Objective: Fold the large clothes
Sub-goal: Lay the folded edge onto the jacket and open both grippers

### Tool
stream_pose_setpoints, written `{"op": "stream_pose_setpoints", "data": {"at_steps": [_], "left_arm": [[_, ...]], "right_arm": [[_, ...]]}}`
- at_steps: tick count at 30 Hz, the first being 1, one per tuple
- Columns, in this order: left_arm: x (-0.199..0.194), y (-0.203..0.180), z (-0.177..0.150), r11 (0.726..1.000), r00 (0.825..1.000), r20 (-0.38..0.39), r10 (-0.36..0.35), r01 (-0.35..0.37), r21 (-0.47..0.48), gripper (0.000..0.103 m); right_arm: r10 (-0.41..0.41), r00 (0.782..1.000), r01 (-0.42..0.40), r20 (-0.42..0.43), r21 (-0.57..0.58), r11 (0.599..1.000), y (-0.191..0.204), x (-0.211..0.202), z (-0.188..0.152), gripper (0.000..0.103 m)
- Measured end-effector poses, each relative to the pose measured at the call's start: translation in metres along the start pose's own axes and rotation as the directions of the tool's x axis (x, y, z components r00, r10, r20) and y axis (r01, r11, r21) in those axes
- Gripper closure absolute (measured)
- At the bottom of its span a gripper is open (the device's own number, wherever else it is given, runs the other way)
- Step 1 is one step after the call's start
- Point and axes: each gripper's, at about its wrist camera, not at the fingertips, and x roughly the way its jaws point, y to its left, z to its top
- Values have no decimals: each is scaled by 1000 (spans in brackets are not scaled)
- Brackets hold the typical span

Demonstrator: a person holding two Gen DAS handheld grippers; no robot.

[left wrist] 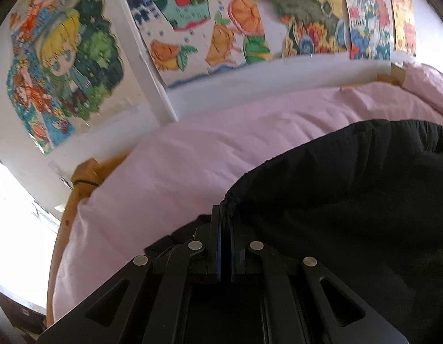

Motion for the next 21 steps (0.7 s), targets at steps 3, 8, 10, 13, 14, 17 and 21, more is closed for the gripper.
{"op": "stream_pose_setpoints", "data": {"at_steps": [3, 8, 10, 13, 14, 17, 21], "left_arm": [[12, -1, -4, 1000, 1000, -25, -9, 9, 3, 99], [28, 0, -7, 1000, 999, -41, -20, 19, -2, 98], [33, 0, -8, 1000, 999, -39, -25, 24, -8, 97], [41, 1, -9, 999, 998, -43, -37, 36, -20, 97], [43, 1, -10, 999, 998, -45, -40, 39, -23, 97], [48, 3, -11, 998, 998, -44, -55, 53, -39, 97], [50, 8, -12, 993, 995, -36, -91, 88, -73, 95]], "right_arm": [[2, 1000, -2, -9, -4, 1000, 3, 9, -3, 92], [6, 1000, -6, -23, -3, 1000, 5, 23, -5, 92], [9, 1000, -9, -22, -5, 1000, 6, 29, -7, 91], [15, 1000, -15, -19, 0, 1000, 6, 35, -9, 90], [17, 1000, -17, -21, -1, 1000, 7, 38, -10, 90], [22, 1000, -22, -22, 4, 1000, 8, 45, -11, 89], [31, 999, -31, -15, 12, 999, 7, 49, -14, 88]]}}
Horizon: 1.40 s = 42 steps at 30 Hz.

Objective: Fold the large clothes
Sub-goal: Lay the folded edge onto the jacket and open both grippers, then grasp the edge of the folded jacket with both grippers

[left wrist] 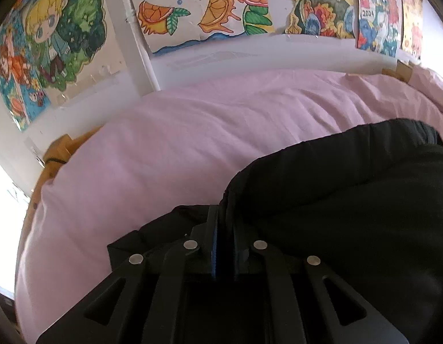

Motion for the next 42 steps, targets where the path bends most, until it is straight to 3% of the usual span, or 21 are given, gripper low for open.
{"op": "stream_pose_setpoints", "data": {"at_steps": [5, 8, 10, 12, 16, 21, 24, 28, 29, 30, 33, 36, 38, 41, 42], "left_arm": [[-11, 11, -2, 997, 998, 39, -48, 50, -58, 88], [-18, 17, -3, 996, 998, 59, -27, 32, -88, 65], [-23, 21, -4, 993, 997, 73, 2, 7, -120, 39], [-27, 28, -6, 987, 996, 91, 3, 12, -160, 28], [-36, 43, -11, 971, 994, 110, 12, 15, -240, 27], [-57, 54, -14, 954, 985, 163, 52, 0, -300, 26], [-77, 49, -14, 955, 973, 217, 75, -7, -296, 19], [-108, 24, -18, 973, 956, 294, 22, 47, -226, 15], [-114, 16, -19, 977, 952, 306, -3, 68, -204, 14], [-120, 7, -20, 980, 949, 313, -33, 93, -177, 13], [-132, -29, -22, 983, 939, 316, -138, 168, -72, 11], [-131, -66, -23, 980, 941, 277, -196, 197, 22, 11], [-121, -82, -21, 988, 956, 247, -156, 150, 44, 11], [-100, -95, -15, 997, 970, 231, -79, 71, 43, 9], [-93, -97, -13, 998, 974, 217, -61, 54, 42, 3]], "right_arm": [[27, 999, -28, 28, 30, 999, -5, -2, -3, 86], [28, 999, -30, 42, 34, 999, -7, -5, -3, 81], [15, 999, -17, 49, 45, 999, -10, -8, -2, 70], [7, 999, -10, 52, 68, 998, -15, -9, -3, 58], [14, 999, -23, 51, 164, 986, -34, -7, -10, 36], [15, 998, -29, 61, 242, 970, -47, -10, -15, 26], [-16, 994, -11, 106, 257, 966, -49, -24, -16, 21], [-72, 983, 25, 167, 263, 964, -47, -52, -11, 13], [-122, 957, 55, 264, 249, 967, -46, -58, -10, 11], [-131, 954, 64, 270, 244, 968, -43, -67, -8, 9], [-68, 958, 3, 279, 228, 974, -33, -88, -4, 7], [50, 960, -116, 276, 230, 966, -14, -99, -5, 4], [127, 956, -194, 265, 245, 950, 0, -95, -4, 4], [117, 958, -180, 263, 230, 956, 18, -84, 1, 3], [99, 961, -157, 259, 212, 965, 24, -77, 4, 1]]}}
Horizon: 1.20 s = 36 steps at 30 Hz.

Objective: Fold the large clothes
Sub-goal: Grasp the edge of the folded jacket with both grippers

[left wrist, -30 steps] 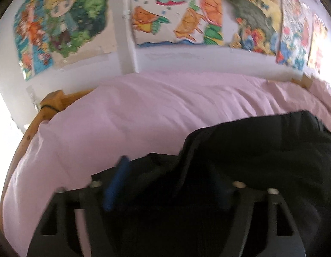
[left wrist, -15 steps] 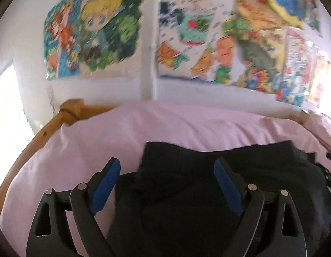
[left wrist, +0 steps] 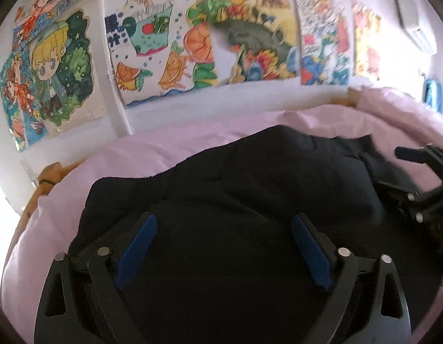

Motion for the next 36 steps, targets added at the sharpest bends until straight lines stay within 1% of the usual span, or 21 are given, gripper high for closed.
{"op": "stream_pose_setpoints", "data": {"at_steps": [1, 2, 4, 7, 10, 14, 19, 25, 27, 30, 32, 34, 36], "left_arm": [[9, -1, -1, 1000, 1000, -9, 18, -18, 3, 1], [17, -2, -1, 1000, 1000, -10, 27, -27, 4, 1], [30, 1, -7, 1000, 1000, -15, 25, -25, 1, 1], [49, 4, -14, 1000, 999, -19, 30, -30, -9, 1], [65, 5, -19, 999, 1000, -15, 26, -27, -21, 1], [79, 9, -21, 999, 1000, 5, 15, -15, -38, 1], [91, 13, -22, 998, 1000, -2, 9, -9, -55, 1], [89, 8, -22, 999, 1000, 6, 23, -23, -44, 1], [85, 9, -21, 999, 1000, 13, 10, -10, -49, 1], [72, 14, -19, 998, 1000, 22, -18, 19, -64, 1], [62, 17, -18, 996, 999, 29, -40, 42, -77, 1], [54, 21, -16, 994, 997, 31, -66, 69, -89, 1], [48, 23, -14, 992, 997, 23, -77, 79, -100, 1]], "right_arm": [[-9, 1000, 9, -2, -11, 1000, 2, 6, 0, 0], [-17, 1000, 17, -2, -20, 1000, 3, 14, 0, 0], [-27, 999, 26, -24, -26, 999, 1, 33, -1, 0], [17, 996, -16, -84, 5, 1000, -9, 59, -4, 0], [49, 991, -44, -121, 42, 998, -18, 82, -10, 0], [65, 989, -57, -132, 60, 997, -22, 102, -16, 0], [98, 982, -84, -158, 94, 992, -26, 125, -18, 0], [105, 981, -89, -164, 104, 991, -29, 127, -20, 0], [116, 982, -99, -149, 117, 988, -30, 122, -19, 0], [187, 976, -165, -108, 183, 969, -43, 107, -18, 0], [217, 973, -195, -78, 220, 956, -51, 93, -16, 0], [225, 972, -204, -66, 232, 951, -54, 83, -13, 0], [223, 973, -205, -50, 242, 948, -56, 73, -10, 0]]}}
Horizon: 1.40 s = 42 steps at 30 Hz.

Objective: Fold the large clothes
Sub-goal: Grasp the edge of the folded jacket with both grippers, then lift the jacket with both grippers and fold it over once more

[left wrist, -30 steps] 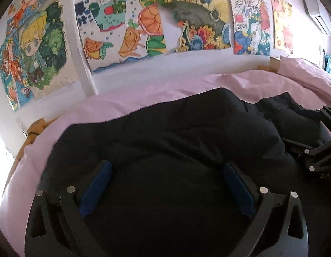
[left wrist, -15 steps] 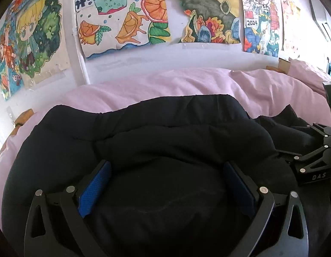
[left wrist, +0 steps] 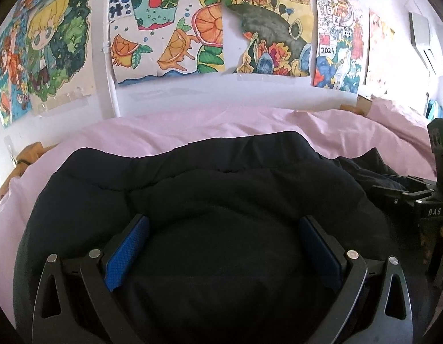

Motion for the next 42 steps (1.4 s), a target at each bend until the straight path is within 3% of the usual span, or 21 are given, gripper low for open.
{"op": "stream_pose_setpoints", "data": {"at_steps": [12, 17, 26, 30, 34, 38, 42], "left_arm": [[-35, 16, 2, 999, 1000, -23, 16, -17, -52, 1], [-54, 40, -2, 995, 999, -30, 30, -33, -99, 1], [-86, 73, -17, 985, 996, -81, -45, 30, -169, 1], [-109, 104, -31, 982, 994, -87, -72, 55, -183, 1], [-130, 149, -47, 966, 994, -98, -50, 23, -258, 1], [-138, 182, -58, 927, 983, -106, -147, 100, -361, 1], [-131, 195, -62, 921, 970, -139, -199, 136, -364, 1]], "right_arm": [[-32, 999, 32, 24, -18, 999, 6, -43, 0, 0], [1, 1000, -1, 1, -10, 1000, -1, -60, -3, 0], [60, 997, -56, -52, 78, 995, -18, -81, -9, 0], [129, 989, -112, -74, 203, 973, -44, -94, -19, 0], [167, 980, -134, -109, 262, 956, -71, -99, -32, 0], [226, 961, -167, -161, 317, 934, -92, -91, -46, 0], [275, 938, -194, -212, 336, 922, -103, -77, -54, 0]]}}
